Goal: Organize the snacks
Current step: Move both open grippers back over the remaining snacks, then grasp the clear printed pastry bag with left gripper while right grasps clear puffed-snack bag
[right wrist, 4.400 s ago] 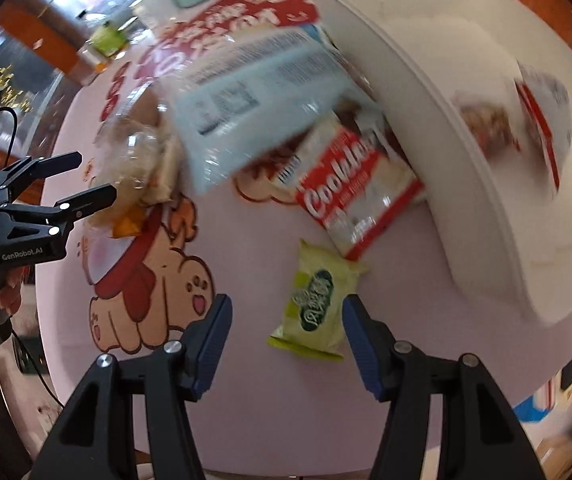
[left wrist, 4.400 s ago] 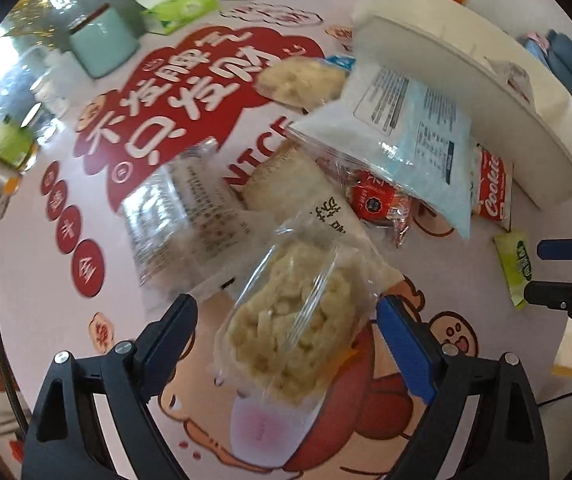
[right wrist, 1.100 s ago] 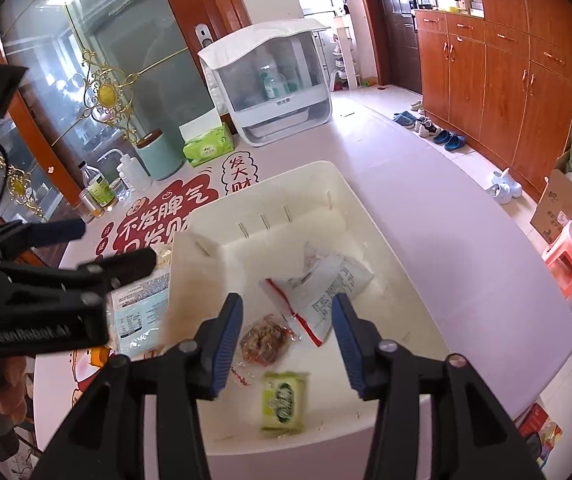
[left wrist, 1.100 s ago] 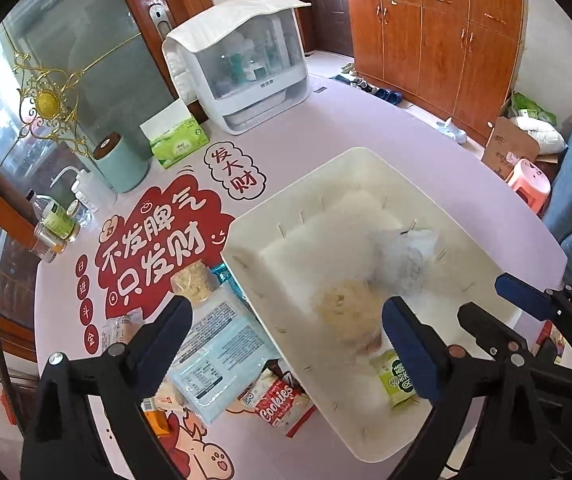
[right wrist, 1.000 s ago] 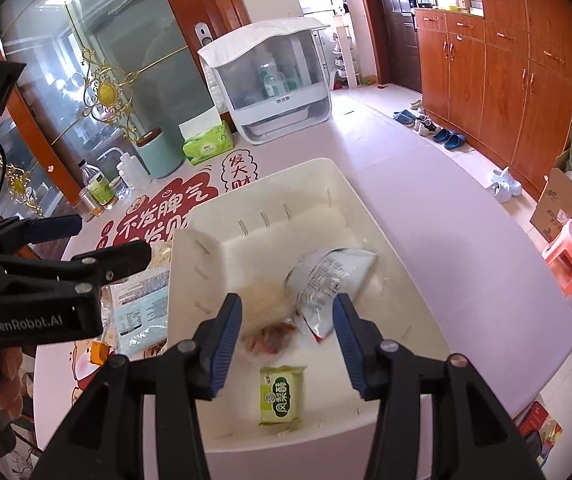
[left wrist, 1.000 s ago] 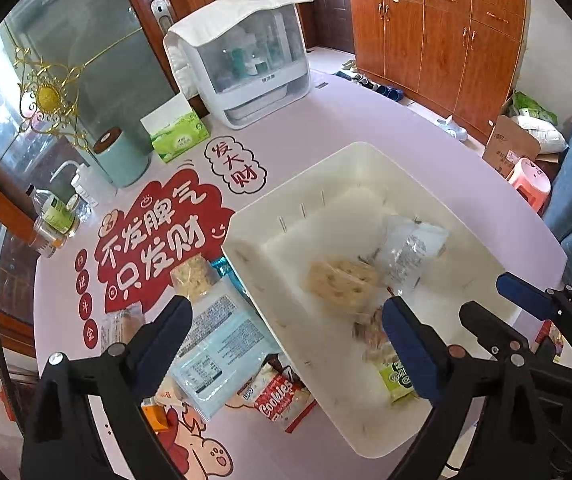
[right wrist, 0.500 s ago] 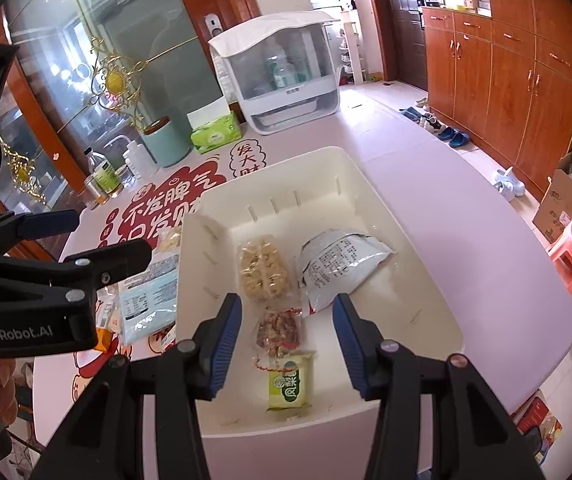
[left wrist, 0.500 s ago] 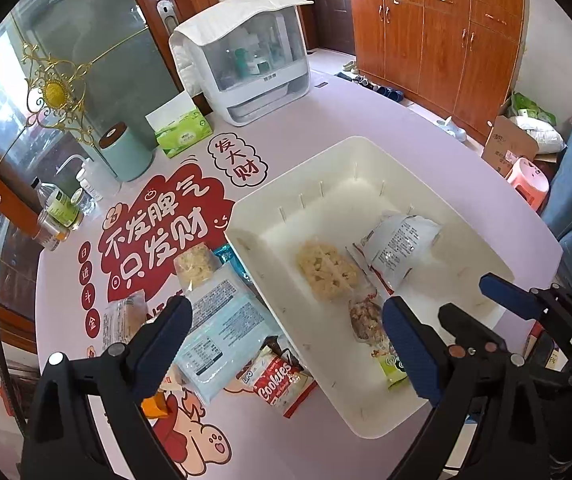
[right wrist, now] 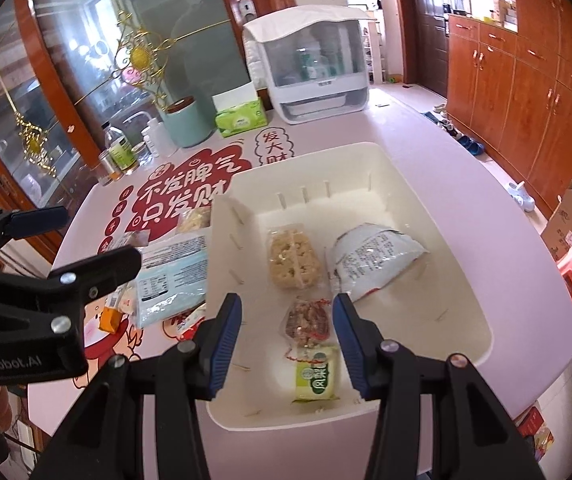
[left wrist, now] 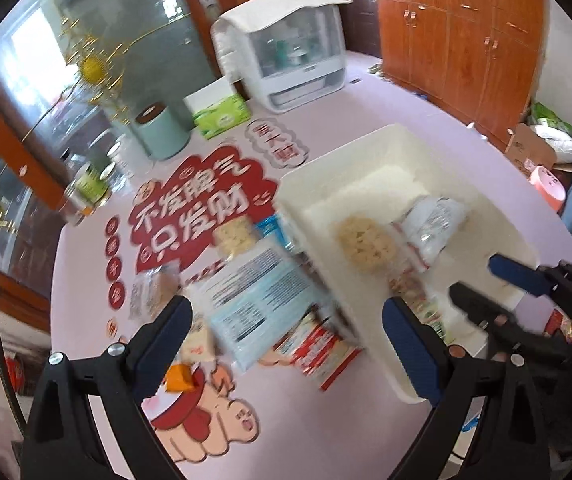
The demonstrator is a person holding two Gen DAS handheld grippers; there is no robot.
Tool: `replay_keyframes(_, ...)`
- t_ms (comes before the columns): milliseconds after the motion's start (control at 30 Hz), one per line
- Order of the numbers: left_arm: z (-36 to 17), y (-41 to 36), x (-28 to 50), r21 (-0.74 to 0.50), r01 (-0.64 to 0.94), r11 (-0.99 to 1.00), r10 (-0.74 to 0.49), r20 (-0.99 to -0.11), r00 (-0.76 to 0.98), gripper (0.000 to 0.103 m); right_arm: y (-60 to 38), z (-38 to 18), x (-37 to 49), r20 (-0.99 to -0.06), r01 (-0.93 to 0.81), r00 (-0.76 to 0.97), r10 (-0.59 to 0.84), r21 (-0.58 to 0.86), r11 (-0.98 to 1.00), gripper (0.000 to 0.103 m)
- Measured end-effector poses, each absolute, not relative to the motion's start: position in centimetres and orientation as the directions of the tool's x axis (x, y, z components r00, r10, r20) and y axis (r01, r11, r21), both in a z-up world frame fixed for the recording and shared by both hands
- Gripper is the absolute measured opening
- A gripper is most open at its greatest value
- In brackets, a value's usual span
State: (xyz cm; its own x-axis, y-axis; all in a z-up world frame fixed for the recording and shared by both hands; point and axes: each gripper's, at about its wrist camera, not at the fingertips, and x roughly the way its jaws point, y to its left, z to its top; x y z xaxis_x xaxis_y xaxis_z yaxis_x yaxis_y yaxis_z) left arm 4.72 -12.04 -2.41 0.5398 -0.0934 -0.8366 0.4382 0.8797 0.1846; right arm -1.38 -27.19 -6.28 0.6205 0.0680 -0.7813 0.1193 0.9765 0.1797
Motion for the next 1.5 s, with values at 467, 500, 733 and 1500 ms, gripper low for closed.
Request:
replay_keyframes(467, -5.2, 3.6, 5.5, 0.147, 0.158, 0.976, 0.05, -0.866, 0.497, 0.095, -19.0, -6.8, 1.5, -0.812, -0.047, 0.565, 0.146, 0.145, 0.988, 0.048)
replay_keyframes(500, -5.2, 5.0, 5.7, 0.14, 0.132, 0.981, 0.056, -0.866, 0.498, 0.095, -18.2, -6.9, 1.7, -0.814, -0.063, 0.56, 0.153, 0.142, 0.988, 0.048)
replay_keyframes(733, -5.9, 11.1, 7.8, 0.089, 0.049, 0.995, 0.053, -0.866, 0.497, 0.095, -12.6, -6.9, 4.6, -0.826, -0.182, 0.52, 0.217, 0.141, 0.973, 0.048)
replay_keyframes(1500, -18.0, 9.4, 27.3, -0.03, 0.164, 0.986, -0.07, -0.967, 0.243, 0.095, -10.8, -15.0, 28.9, -0.981, -0.028, 0.147, 0.126, 0.123, 0.992, 0.061)
